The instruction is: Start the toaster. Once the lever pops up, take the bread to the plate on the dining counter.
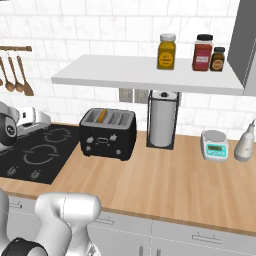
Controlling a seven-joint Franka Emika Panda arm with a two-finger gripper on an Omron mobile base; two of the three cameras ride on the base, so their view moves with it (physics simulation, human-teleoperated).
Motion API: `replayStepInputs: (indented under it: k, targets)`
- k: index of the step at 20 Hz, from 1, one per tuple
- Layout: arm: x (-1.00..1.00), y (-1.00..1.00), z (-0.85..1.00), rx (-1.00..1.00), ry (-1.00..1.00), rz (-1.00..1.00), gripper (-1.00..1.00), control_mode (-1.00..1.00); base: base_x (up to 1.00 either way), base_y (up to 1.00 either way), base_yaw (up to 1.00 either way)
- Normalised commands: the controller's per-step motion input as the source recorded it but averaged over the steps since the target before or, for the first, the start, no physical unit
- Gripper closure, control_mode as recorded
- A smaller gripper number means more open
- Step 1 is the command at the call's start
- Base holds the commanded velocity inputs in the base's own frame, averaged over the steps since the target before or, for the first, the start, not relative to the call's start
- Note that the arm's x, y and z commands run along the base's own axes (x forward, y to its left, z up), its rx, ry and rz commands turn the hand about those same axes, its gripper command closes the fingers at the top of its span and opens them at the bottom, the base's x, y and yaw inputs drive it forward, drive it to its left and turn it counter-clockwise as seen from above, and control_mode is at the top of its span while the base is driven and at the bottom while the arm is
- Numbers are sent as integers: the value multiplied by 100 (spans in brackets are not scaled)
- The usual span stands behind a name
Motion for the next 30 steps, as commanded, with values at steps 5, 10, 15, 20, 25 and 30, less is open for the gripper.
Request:
replayStepInputs:
  k: [5,10,15,20,25,30]
  targets:
    - [0,0,0,0,0,0,-100,-100,0,0,0]
    - [0,0,0,0,0,0,-100,-100,0,0,0]
    - [0,0,0,0,0,0,-100,-100,0,0,0]
    - [0,0,0,0,0,0,-100,-100,0,0,0]
    - [0,0,0,0,0,0,-100,-100,0,0,0]
    - [0,0,0,0,0,0,-100,-100,0,0,0]
